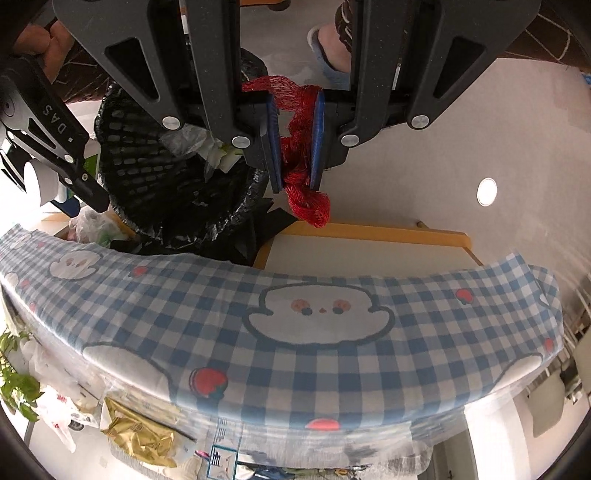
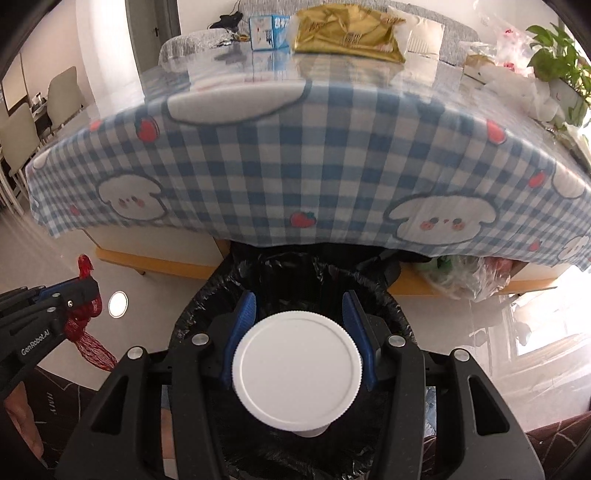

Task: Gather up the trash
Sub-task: 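Hold the red mesh net and white cup above the bin opening, then open the right tool to drop the white cup into the bin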

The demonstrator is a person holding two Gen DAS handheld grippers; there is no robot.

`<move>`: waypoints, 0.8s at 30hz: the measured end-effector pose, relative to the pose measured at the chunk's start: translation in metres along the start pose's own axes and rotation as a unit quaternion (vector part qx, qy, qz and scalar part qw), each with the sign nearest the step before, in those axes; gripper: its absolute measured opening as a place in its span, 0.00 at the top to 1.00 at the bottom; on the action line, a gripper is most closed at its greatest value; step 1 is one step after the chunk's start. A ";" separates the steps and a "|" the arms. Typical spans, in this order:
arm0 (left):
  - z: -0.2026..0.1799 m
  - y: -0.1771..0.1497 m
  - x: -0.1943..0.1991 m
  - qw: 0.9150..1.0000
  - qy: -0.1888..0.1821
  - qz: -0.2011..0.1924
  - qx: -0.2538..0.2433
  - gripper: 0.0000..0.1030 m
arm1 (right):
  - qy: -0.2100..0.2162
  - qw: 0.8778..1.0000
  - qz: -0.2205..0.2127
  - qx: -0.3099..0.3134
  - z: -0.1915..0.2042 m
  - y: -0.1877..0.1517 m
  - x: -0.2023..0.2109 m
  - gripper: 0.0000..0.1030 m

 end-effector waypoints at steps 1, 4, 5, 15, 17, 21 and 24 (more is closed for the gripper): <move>0.001 -0.001 -0.002 1.000 0.000 0.000 -0.001 0.87 | -0.001 1.000 0.002 0.000 0.001 -0.001 -0.003 0.54; 0.003 -0.003 -0.008 1.000 0.004 0.003 -0.001 0.87 | -0.002 1.000 0.009 0.000 0.002 -0.005 -0.010 0.54; 0.004 -0.004 -0.010 1.000 0.004 0.006 0.001 0.87 | -0.003 1.000 0.010 0.000 0.002 -0.005 -0.011 0.54; 0.003 -0.007 -0.016 1.000 0.005 0.013 0.003 0.87 | -0.008 1.000 0.005 0.020 0.011 -0.005 -0.012 0.49; 0.002 -0.007 -0.017 1.000 0.006 0.014 0.002 0.87 | -0.006 1.000 0.000 0.020 0.011 -0.004 -0.010 0.40; -0.002 -0.007 -0.019 1.000 0.006 0.017 0.003 0.86 | -0.004 1.000 -0.006 0.021 0.012 -0.002 -0.007 0.30; -0.012 -0.006 -0.019 1.000 0.004 0.017 -0.001 0.86 | -0.003 1.000 -0.009 0.026 0.010 -0.001 -0.004 0.24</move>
Point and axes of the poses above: each gripper's, at about its wrist camera, not at the fingertips, and x roughly against the way its jaws point, z to its left, y to its top, the point moved 8 cm from there along -x, roughly the way its jaws point, and after that the axes turned 4 degrees about -z, right-handed, at the moved point
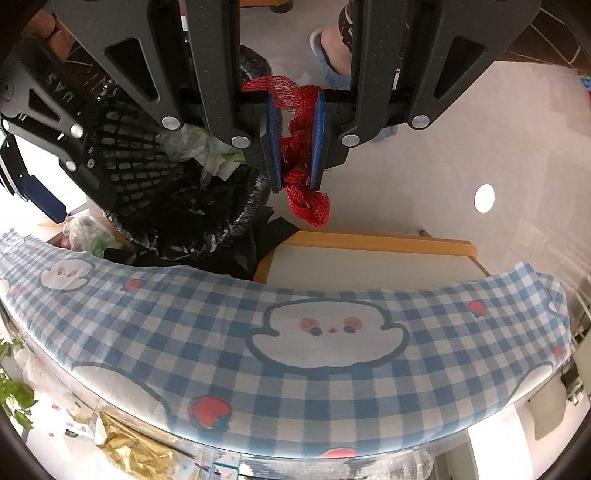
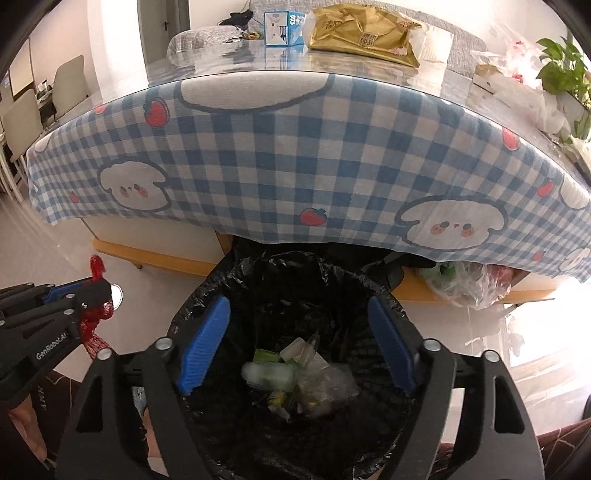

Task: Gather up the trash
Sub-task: 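Open the right tool to drop the white cup into the bin, then lower the red mesh net into the bin and open the left tool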

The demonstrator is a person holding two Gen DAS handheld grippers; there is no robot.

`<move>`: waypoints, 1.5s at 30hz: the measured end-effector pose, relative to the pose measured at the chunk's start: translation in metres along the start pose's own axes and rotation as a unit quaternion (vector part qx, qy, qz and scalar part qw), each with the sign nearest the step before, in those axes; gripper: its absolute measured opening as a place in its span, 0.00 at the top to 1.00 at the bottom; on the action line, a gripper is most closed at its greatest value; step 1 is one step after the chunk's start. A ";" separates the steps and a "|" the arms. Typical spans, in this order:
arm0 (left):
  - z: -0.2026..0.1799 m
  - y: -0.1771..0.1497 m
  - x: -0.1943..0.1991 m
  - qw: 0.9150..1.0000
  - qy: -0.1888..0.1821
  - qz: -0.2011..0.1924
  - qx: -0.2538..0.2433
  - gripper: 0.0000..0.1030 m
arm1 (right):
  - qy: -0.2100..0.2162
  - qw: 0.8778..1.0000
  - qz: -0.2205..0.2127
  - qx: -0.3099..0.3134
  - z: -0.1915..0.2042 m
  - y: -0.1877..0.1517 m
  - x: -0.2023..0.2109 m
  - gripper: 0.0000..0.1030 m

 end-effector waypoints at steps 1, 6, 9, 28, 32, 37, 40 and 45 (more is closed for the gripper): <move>-0.005 0.001 0.000 1.000 -0.002 0.000 -0.001 0.86 | 0.000 1.000 -0.001 0.002 -0.002 0.000 0.001 0.22; -0.030 0.002 -0.001 1.000 -0.010 0.002 -0.013 0.86 | -0.005 1.000 -0.003 -0.004 -0.019 -0.002 0.005 0.13; -0.046 0.001 -0.005 1.000 -0.014 0.009 -0.020 0.86 | -0.011 1.000 -0.002 -0.013 -0.035 -0.004 0.007 0.10; -0.137 -0.011 -0.030 0.997 -0.030 0.042 -0.052 0.86 | -0.063 0.995 0.006 -0.083 -0.166 -0.021 0.024 0.08; -0.155 -0.013 -0.034 0.997 -0.035 0.042 -0.060 0.86 | -0.058 0.994 0.010 -0.097 -0.183 -0.023 0.027 0.08; -0.169 -0.011 -0.034 0.996 -0.038 0.037 -0.071 0.84 | -0.061 0.993 0.011 -0.104 -0.192 -0.025 0.028 0.08; -0.172 -0.011 -0.034 0.996 -0.039 0.036 -0.072 0.77 | -0.063 0.992 0.012 -0.107 -0.195 -0.026 0.026 0.08; -0.172 -0.011 -0.034 0.996 -0.038 0.037 -0.073 0.68 | -0.055 0.992 0.016 -0.110 -0.193 -0.026 0.025 0.08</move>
Point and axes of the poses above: each gripper's, at about its wrist camera, not at the fingertips, and x roughly against the way its jaws point, z to its left, y to its top, the point moved 8 cm from there along -x, roughly the way its jaws point, and after that the axes turned 4 degrees about -z, right-handed, at the moved point
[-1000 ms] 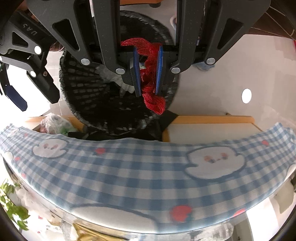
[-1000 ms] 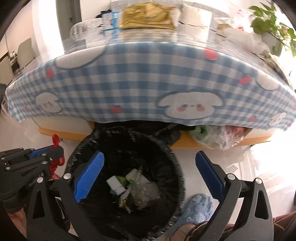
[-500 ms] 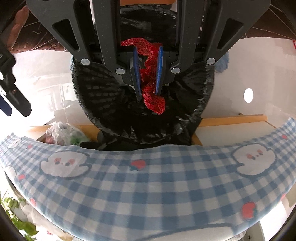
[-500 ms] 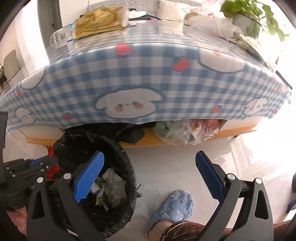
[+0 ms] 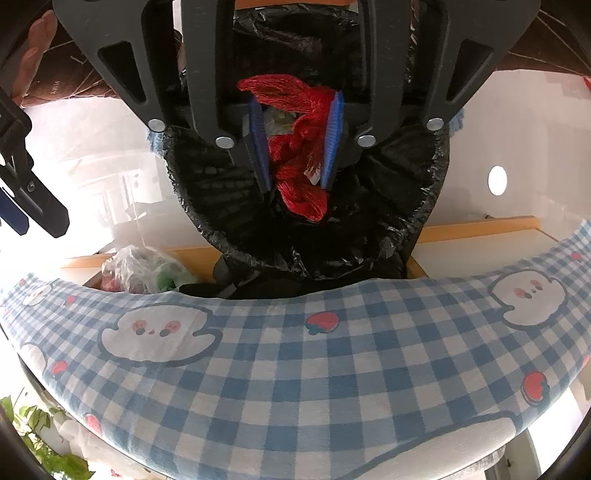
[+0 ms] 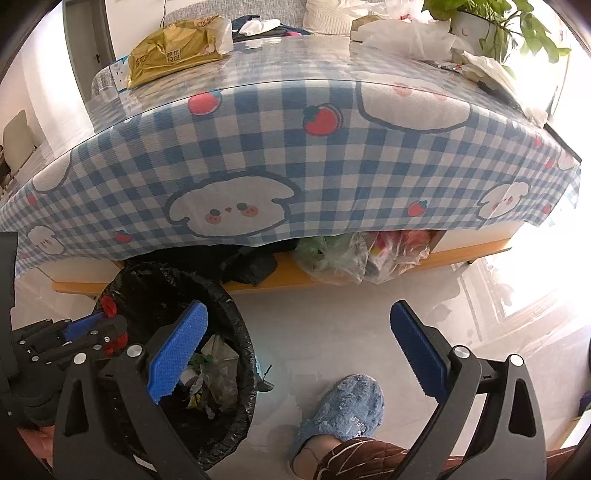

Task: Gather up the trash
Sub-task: 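Lower the red mesh net into the bin and open the left tool, then move both open tools from the bin back over the table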

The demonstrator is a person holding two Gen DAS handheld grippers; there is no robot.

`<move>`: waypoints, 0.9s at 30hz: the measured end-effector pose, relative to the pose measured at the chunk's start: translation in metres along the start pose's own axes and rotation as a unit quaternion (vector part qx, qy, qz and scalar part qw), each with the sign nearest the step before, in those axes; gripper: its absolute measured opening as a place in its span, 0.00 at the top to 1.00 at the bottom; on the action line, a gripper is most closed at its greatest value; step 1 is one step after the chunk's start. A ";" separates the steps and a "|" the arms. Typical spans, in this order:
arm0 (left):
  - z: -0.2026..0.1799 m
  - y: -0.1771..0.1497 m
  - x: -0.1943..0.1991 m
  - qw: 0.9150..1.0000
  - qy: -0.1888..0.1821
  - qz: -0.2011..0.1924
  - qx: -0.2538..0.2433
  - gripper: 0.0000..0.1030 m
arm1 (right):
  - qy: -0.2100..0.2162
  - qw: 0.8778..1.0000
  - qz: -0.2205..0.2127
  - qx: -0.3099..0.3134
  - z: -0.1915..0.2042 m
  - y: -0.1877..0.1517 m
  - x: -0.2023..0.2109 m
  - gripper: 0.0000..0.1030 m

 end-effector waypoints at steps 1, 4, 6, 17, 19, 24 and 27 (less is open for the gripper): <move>0.000 0.000 0.000 1.000 0.000 0.000 -0.001 0.66 | 0.002 1.000 0.001 0.000 0.001 0.000 0.000 0.08; 0.001 0.000 0.001 1.000 0.001 -0.002 -0.002 0.58 | 0.002 1.000 0.001 0.000 0.002 0.000 -0.001 0.08; 0.002 0.000 0.002 1.000 0.000 -0.002 -0.001 0.53 | 0.001 1.000 0.001 -0.002 0.003 0.001 0.000 0.08; 0.020 0.002 0.010 1.000 0.000 -0.008 0.007 0.25 | 0.004 1.000 -0.004 -0.005 0.013 0.008 0.002 0.08; 0.023 0.003 0.015 1.000 0.002 -0.012 0.007 0.24 | 0.007 1.000 -0.007 -0.003 0.018 0.011 0.004 0.08; 0.034 0.013 0.036 0.999 0.004 -0.036 0.016 0.14 | 0.017 1.000 -0.024 0.009 0.033 0.025 0.016 0.08; 0.044 0.023 0.051 0.998 0.006 -0.051 0.024 0.09 | 0.023 0.999 -0.039 0.018 0.041 0.037 0.025 0.08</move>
Point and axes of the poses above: each gripper's, at about its wrist camera, not at the fingertips, and x roughly against the way its jaws point, z to its left, y to its top, the point moved 8 cm from there along -x, roughly the way its jaws point, and after that the axes turned 4 degrees about -z, right-handed, at the moved point
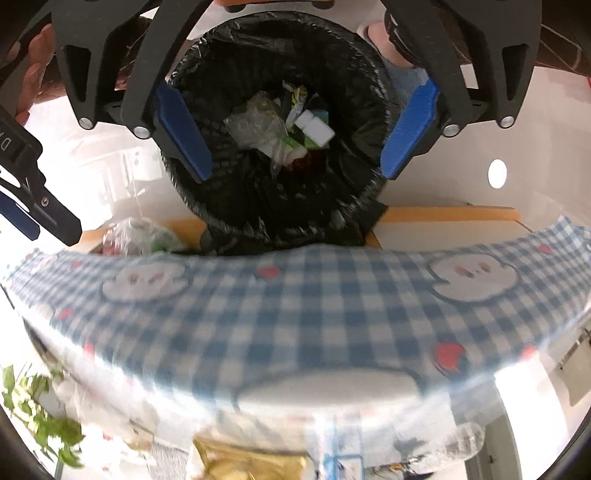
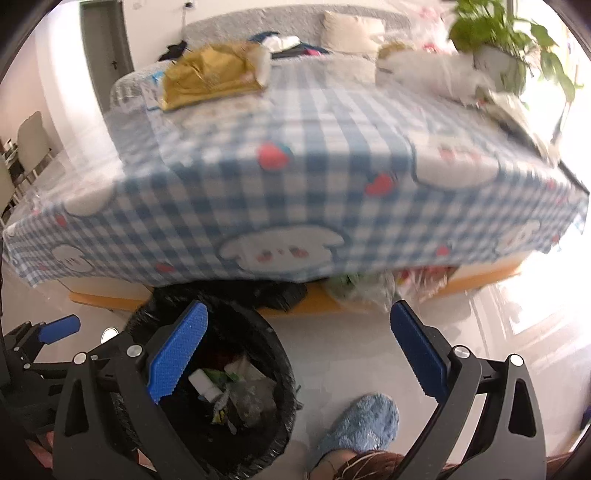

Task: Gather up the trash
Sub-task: 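Move both open tools from the bin back over the table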

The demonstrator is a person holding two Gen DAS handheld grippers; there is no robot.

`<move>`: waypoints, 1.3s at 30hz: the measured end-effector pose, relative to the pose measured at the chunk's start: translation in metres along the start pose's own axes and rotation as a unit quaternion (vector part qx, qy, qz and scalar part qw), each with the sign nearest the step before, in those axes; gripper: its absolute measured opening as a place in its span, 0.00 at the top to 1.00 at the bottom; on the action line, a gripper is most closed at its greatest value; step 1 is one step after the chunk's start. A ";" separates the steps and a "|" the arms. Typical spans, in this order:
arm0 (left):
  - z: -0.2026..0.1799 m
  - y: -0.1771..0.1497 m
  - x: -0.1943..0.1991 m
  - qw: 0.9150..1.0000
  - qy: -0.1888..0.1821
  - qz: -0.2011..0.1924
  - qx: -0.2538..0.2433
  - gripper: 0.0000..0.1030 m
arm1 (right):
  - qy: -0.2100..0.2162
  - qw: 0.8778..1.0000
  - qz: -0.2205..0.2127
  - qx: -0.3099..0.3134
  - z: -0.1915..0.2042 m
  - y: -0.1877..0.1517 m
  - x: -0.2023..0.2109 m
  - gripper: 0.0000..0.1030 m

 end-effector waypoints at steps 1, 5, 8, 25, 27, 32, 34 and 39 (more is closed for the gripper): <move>0.003 0.005 0.005 1.000 -0.001 -0.005 0.004 0.08 | 0.004 1.000 -0.007 0.002 0.004 0.007 0.004 0.08; 0.011 0.028 0.018 1.000 -0.001 -0.022 0.007 0.06 | 0.007 1.000 -0.027 0.014 0.011 0.032 0.014 0.08; 0.016 0.045 0.027 1.000 0.002 -0.031 0.005 0.06 | 0.010 0.999 -0.034 0.021 0.016 0.049 0.016 0.08; 0.058 0.150 0.053 0.997 0.012 -0.069 0.025 0.06 | 0.025 0.997 -0.060 0.044 0.040 0.126 0.005 0.08; 0.062 0.160 0.050 0.997 0.017 -0.069 0.026 0.06 | 0.026 0.997 -0.061 0.049 0.043 0.133 0.002 0.08; 0.072 0.189 0.041 0.997 0.024 -0.070 0.035 0.06 | 0.031 0.997 -0.063 0.045 0.051 0.160 -0.008 0.08; 0.073 0.202 0.039 0.996 0.027 -0.073 0.032 0.06 | 0.028 0.996 -0.068 0.056 0.053 0.169 -0.014 0.08; 0.078 0.231 0.036 0.995 0.031 -0.084 0.036 0.06 | 0.032 0.996 -0.066 0.050 0.056 0.188 -0.031 0.08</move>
Point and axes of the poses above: each gripper's, at about its wrist camera, not at the fingertips, and x roughly against the way its jaws point, z to its left, y to its top, the point moved 8 cm from there along -x, roughly the way its jaws point, and after that the axes turned 4 degrees about -z, right-handed, at the moved point
